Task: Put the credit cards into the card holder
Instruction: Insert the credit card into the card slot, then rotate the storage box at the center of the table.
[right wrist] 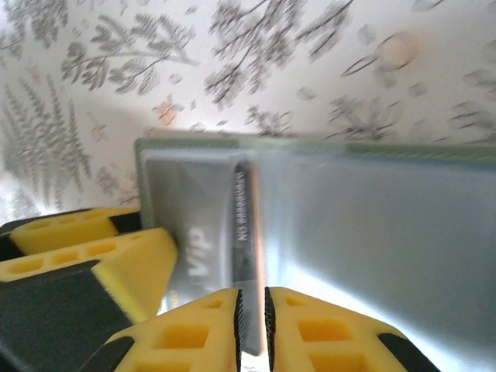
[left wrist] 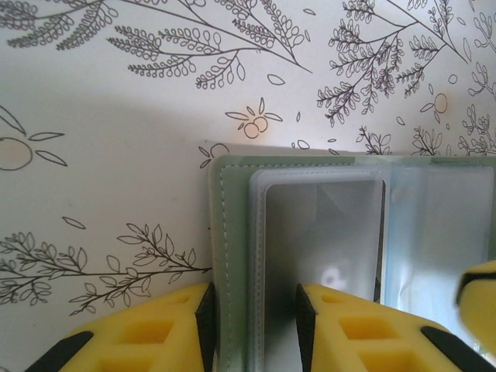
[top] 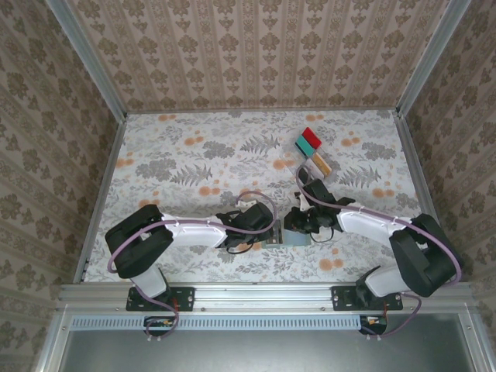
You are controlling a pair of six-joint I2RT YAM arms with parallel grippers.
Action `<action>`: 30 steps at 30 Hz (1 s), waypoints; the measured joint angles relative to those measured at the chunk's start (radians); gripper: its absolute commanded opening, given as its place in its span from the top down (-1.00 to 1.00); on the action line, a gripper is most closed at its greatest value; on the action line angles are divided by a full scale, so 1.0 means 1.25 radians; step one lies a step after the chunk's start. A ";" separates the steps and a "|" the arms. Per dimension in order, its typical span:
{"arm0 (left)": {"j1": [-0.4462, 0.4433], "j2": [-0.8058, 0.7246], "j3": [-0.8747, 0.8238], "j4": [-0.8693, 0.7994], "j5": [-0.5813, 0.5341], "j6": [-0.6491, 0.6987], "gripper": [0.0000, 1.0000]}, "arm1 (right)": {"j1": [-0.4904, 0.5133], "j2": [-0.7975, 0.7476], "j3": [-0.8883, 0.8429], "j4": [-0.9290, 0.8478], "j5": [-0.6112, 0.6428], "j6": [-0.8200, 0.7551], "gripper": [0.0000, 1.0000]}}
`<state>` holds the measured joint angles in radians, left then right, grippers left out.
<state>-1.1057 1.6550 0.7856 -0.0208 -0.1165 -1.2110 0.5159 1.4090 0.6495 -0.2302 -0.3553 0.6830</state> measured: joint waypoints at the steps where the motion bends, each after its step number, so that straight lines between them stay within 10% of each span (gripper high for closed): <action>1: 0.000 0.000 0.000 0.000 0.000 -0.001 0.31 | -0.001 0.000 0.005 -0.019 0.023 -0.008 0.65; 30: -0.002 -0.064 -0.006 -0.039 -0.034 0.012 0.12 | -0.115 -0.153 0.183 -0.284 0.340 -0.171 0.12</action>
<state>-1.1076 1.5745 0.7776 -0.0700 -0.1596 -1.1965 0.3725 1.2182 0.8780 -0.5854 0.0696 0.4698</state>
